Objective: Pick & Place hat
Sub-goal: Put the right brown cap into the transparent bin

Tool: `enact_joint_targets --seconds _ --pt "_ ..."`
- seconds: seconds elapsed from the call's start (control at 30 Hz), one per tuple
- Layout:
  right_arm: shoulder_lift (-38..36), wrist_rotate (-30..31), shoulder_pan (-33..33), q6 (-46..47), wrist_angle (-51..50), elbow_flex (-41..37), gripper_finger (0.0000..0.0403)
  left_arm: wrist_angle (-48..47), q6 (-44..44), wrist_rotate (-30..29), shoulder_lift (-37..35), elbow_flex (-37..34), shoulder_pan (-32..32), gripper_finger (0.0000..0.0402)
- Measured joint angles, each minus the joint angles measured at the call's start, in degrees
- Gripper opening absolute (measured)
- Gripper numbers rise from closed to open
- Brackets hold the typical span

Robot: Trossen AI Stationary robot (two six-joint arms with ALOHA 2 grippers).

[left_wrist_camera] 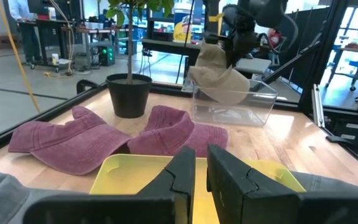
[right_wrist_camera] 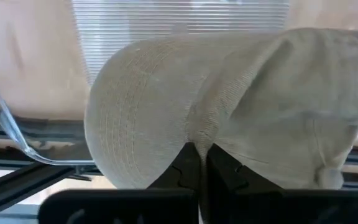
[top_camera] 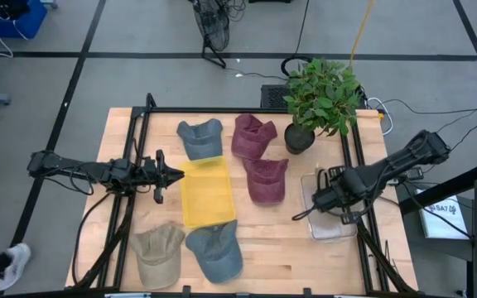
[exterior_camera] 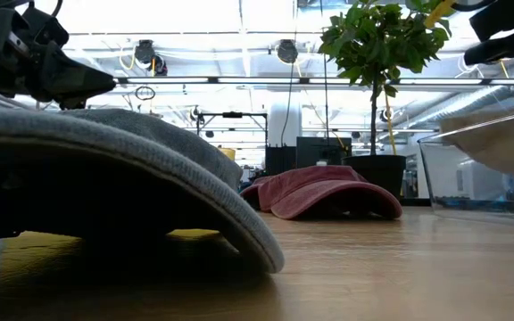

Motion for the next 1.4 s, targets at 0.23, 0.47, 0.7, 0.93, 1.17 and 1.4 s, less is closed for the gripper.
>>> enact_joint_targets --seconds 0.23,0.47,0.7,0.93,1.17,1.4 --pt "3.88 -1.87 2.09 -0.47 6.70 -0.11 0.0000 -1.35 0.02 0.02 -0.01 0.00 0.00 0.0047" --pt "5.55 -3.19 2.06 0.23 13.61 -0.11 0.0000 -1.46 0.28 0.02 0.00 0.00 0.00 0.0047" --pt "6.06 -3.04 2.04 -1.72 22.58 -0.11 0.0000 -1.46 0.76 0.04 0.01 0.00 0.00 0.0047" --pt "6.08 -3.03 2.04 -1.46 29.73 -0.11 0.0000 -1.48 0.83 0.04 0.01 0.00 0.00 0.0047" --pt "6.09 -3.00 2.06 -4.51 33.63 -0.25 0.0000 -1.48 0.81 0.04 0.00 0.00 0.00 0.0047" --pt "7.28 -4.93 2.00 -4.04 33.41 -3.71 0.0000 -1.49 0.89 -0.15 -0.01 0.00 -0.02 0.0047"
